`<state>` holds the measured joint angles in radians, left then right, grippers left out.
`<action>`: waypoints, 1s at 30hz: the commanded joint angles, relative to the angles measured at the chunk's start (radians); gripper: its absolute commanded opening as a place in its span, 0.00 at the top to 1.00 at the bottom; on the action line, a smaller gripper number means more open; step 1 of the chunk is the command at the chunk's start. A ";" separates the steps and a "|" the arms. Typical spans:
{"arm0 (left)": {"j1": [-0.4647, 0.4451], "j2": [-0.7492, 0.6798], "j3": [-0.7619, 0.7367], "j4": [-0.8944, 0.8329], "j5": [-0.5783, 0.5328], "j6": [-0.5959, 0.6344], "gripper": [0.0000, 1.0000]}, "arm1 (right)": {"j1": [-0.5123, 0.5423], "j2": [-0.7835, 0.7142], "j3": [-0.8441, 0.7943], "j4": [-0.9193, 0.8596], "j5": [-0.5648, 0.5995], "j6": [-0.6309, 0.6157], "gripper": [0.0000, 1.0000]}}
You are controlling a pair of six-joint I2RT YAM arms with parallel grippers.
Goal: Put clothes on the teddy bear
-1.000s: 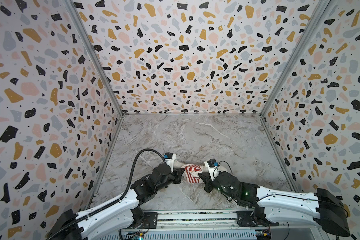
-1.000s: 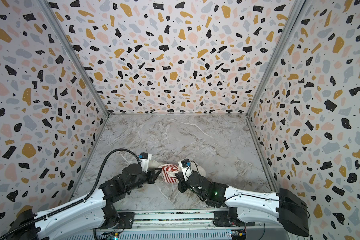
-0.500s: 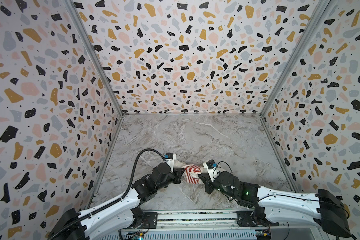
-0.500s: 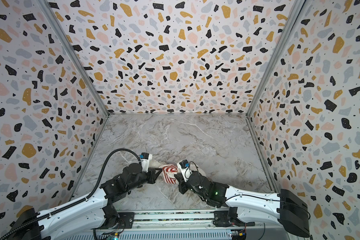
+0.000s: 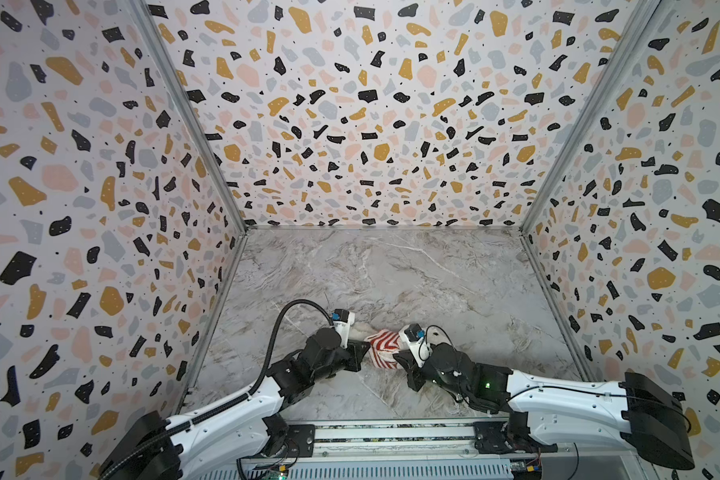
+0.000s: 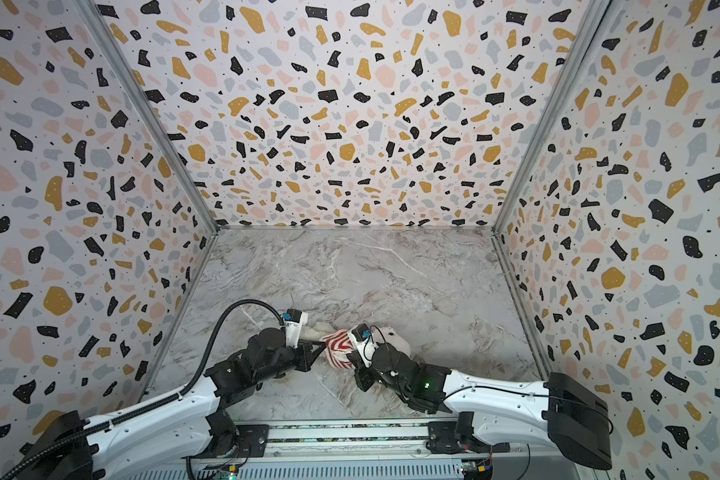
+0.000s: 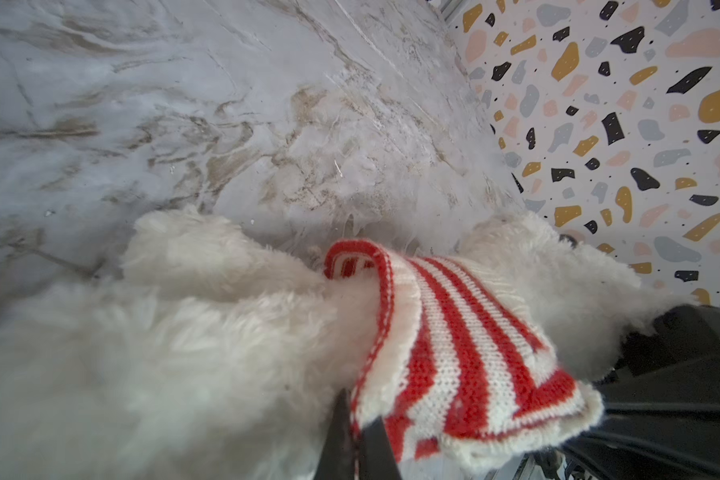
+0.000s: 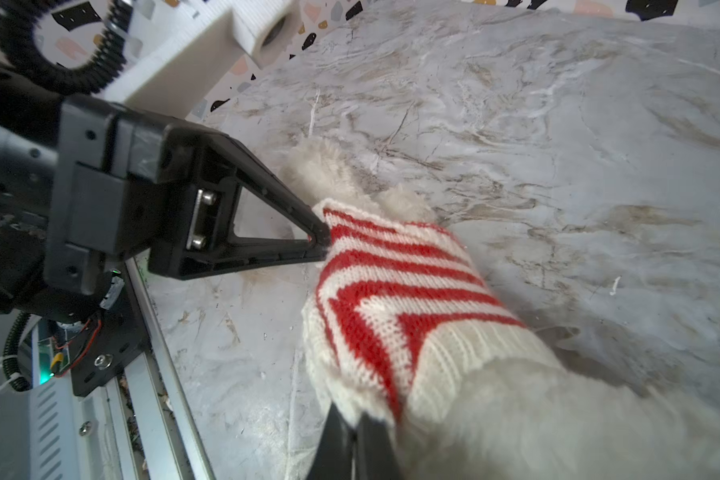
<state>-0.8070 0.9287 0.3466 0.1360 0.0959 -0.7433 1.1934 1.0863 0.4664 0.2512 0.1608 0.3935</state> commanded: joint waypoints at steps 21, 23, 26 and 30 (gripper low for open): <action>-0.056 -0.032 -0.012 0.068 0.004 -0.042 1.00 | 0.146 -0.080 0.036 -0.074 0.122 -0.339 0.82; -0.080 -0.033 0.015 0.056 0.003 -0.044 1.00 | 0.194 -0.096 0.032 -0.070 0.146 -0.390 0.81; -0.109 -0.035 0.062 0.022 -0.005 -0.038 1.00 | 0.219 -0.101 0.038 -0.093 0.151 -0.419 0.82; -0.145 -0.029 0.111 -0.002 -0.016 -0.035 1.00 | 0.223 -0.107 0.040 -0.133 0.199 -0.442 0.94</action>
<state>-0.9333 0.9085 0.4091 0.1249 0.0883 -0.7792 1.4117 0.9993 0.4808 0.1677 0.3058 0.0044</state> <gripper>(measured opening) 0.051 0.065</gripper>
